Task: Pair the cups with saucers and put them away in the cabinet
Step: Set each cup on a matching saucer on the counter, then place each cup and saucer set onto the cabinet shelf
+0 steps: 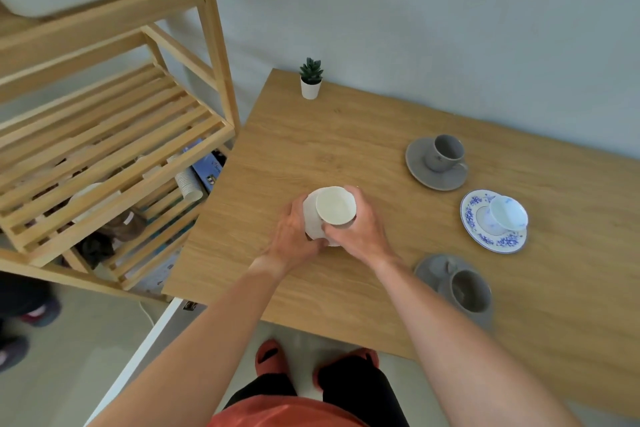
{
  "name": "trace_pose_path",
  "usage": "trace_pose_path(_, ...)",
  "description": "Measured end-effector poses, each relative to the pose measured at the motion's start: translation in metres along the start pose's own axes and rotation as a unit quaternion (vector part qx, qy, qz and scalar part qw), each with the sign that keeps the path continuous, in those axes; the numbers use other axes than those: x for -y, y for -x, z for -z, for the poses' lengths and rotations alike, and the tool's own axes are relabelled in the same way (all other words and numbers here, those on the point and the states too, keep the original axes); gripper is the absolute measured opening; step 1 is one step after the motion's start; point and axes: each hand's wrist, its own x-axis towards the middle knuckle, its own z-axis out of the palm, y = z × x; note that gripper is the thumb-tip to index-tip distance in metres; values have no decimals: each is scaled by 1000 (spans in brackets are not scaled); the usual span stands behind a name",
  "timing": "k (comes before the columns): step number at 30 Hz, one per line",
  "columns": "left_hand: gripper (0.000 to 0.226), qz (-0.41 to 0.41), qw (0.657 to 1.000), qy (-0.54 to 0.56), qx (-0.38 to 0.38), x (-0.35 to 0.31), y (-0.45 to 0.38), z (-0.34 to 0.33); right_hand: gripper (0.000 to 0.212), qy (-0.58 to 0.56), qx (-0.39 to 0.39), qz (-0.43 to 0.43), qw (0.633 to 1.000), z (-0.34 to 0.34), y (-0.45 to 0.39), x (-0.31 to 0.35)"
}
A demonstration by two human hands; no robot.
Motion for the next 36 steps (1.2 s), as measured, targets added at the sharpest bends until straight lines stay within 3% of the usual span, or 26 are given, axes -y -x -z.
trace_pose_path(5, 55, 99, 994, 39, -31, 1, -10, 2, 79, -38, -23, -34, 998, -5, 13, -2)
trace_pose_path(8, 32, 113, 993, 30, 4, -3, -14, 6, 76, -56, -45, -34, 997, -9, 18, -2)
trace_pose_path(17, 29, 119, 991, 13, 60, 14, 8, -3, 73, -66, -93, -11, 993, -20, 61, -14)
trace_pose_path(26, 25, 86, 996, 9, -6, 13, 100, -22, 76, 16, -114, 73, 991, -26, 148, -29)
trace_pose_path(36, 19, 84, 995, 44, -15, 51, 242, -44, 84, 58, -113, 130, 983, -54, 292, -57)
